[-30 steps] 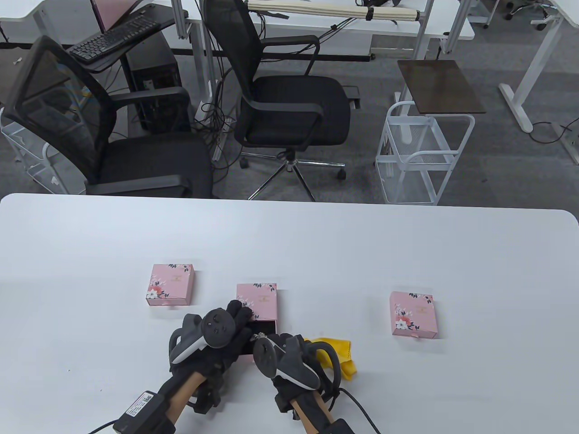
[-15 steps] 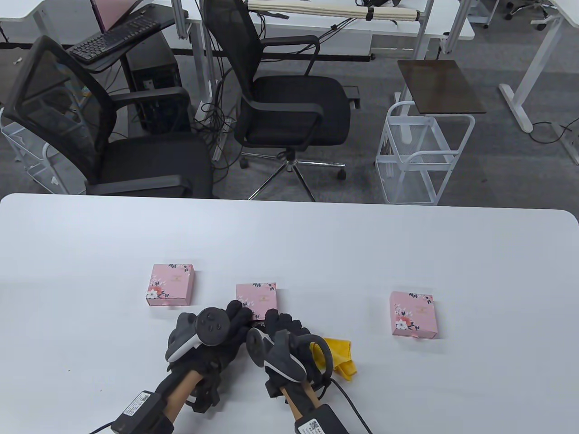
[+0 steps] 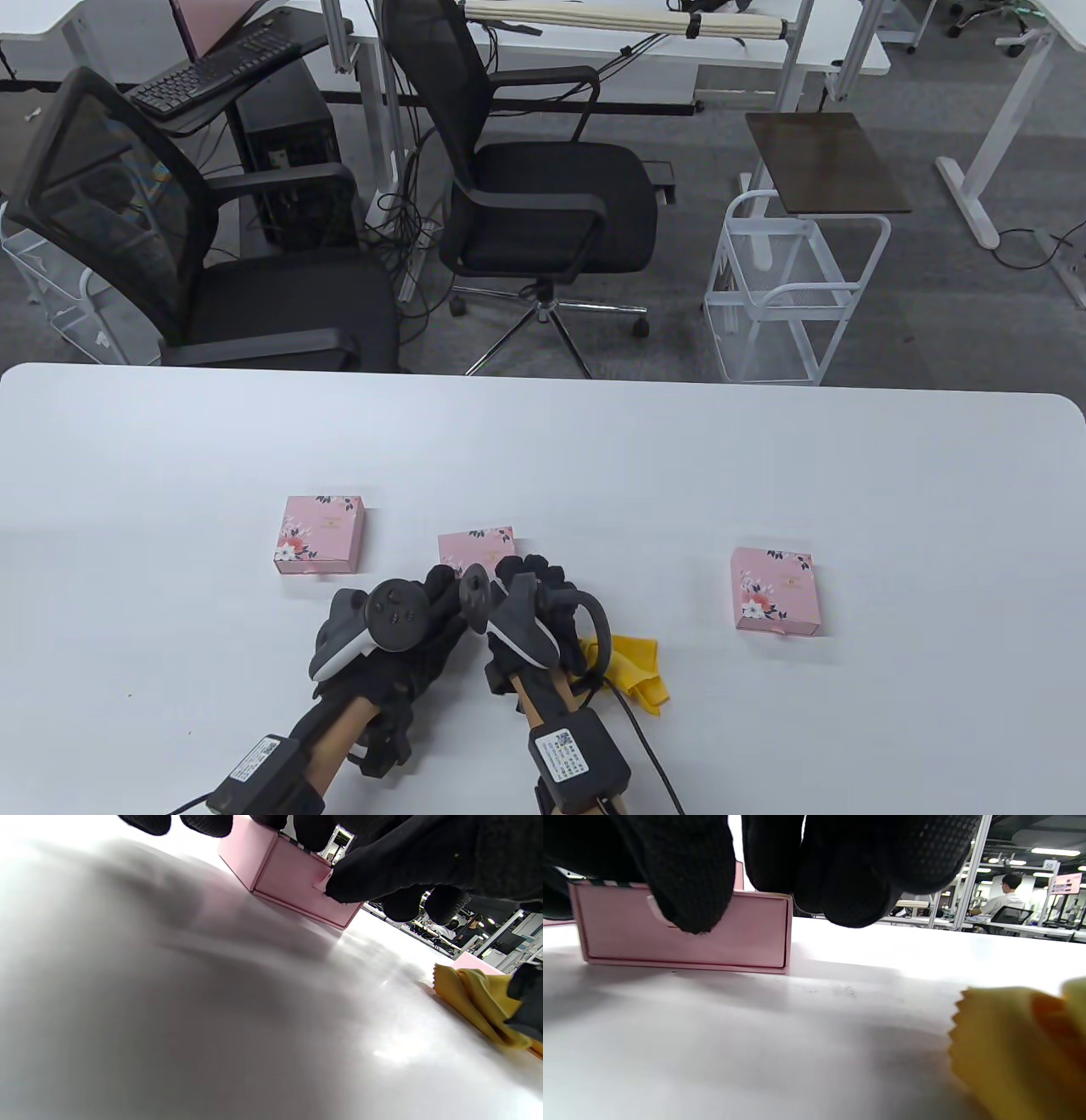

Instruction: Dust necklace

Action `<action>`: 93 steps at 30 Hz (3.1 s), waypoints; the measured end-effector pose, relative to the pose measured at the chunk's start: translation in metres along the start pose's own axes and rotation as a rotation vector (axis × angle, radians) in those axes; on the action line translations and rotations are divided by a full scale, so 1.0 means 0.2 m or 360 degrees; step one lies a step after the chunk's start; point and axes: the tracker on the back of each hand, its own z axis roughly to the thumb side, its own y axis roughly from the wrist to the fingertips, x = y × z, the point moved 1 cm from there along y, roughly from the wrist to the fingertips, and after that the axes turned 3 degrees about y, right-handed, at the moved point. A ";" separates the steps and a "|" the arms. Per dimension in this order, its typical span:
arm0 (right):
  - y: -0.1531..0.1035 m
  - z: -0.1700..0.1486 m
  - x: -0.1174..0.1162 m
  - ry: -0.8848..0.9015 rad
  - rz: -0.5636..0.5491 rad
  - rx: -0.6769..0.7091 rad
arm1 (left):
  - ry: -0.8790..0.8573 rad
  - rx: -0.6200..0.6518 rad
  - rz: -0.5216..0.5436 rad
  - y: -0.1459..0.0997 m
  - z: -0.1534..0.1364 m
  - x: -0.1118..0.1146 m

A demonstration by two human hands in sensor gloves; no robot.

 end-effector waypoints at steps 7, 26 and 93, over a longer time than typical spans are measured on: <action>0.01 0.00 0.10 0.0261 0.0254 -0.0009 | -0.0092 -0.0019 0.0130 -0.07 -0.02 -0.12; 0.12 0.15 -0.09 0.0342 0.0602 -0.0214 | -0.0291 0.0090 0.0522 -0.42 -0.06 -0.27; -0.40 -0.55 0.28 0.0716 -0.0465 0.0003 | -0.0024 -0.0856 0.0426 -0.26 -0.49 -0.36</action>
